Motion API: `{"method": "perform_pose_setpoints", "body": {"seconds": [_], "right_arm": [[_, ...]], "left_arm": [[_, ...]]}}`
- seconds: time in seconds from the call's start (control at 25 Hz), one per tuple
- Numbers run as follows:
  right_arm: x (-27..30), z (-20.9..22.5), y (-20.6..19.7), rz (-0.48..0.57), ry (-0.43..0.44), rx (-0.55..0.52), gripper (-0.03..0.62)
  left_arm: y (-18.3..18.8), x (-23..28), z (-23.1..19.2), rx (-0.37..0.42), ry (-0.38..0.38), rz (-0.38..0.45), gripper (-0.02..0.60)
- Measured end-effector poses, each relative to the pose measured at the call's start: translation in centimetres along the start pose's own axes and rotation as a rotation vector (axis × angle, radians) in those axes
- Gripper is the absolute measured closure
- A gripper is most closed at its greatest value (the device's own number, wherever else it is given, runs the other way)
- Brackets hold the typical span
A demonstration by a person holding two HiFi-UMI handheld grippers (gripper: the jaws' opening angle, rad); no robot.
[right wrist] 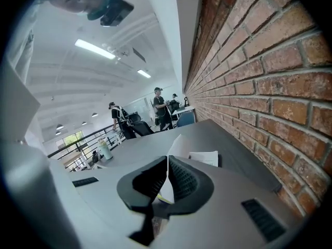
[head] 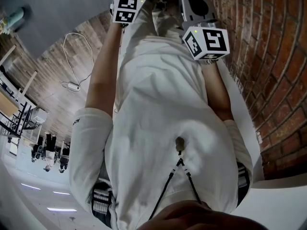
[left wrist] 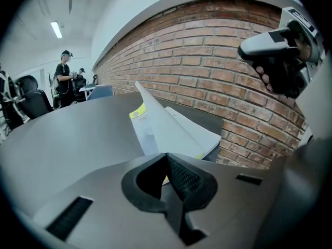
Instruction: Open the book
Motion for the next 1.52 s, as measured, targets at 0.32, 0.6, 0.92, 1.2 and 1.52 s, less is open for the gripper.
{"method": "perform_pose_setpoints", "body": {"seconds": [0.32,0.6,0.92,1.2,1.52], "right_arm": [[-0.2,-0.4,-0.3,-0.004,0.016,0.002,0.556],[-0.2,-0.9,-0.8,-0.011,0.038,-0.004,0.556],[0.3,-1.5,-0.7,-0.019,0.061,-0.009,0.556],[1.1,-2.1,-0.9,-0.028,0.079,-0.015,0.556],[1.8,-2.9,-1.1,-0.043,0.099,-0.03,0.556]], "left_arm": [[-1.1,-1.4,-1.1,-0.02,0.054,-0.009,0.559],[-2.1,-2.4,-2.0,-0.038,0.105,-0.013,0.558],[-3.1,-4.0,-4.3,-0.079,0.177,-0.025,0.558],[-4.2,-4.9,-5.7,-0.085,0.212,-0.045,0.559],[-5.4,-5.5,-6.8,-0.094,0.246,-0.058,0.56]]}}
Point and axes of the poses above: the fingertips, and each gripper's own axes: x forward along the fingers, z to its right, y out of its top, the point moved 7 cm from there along -x, backward along the fingers, and after that the axes turned 4 degrees about z, right-handed, at the moved point
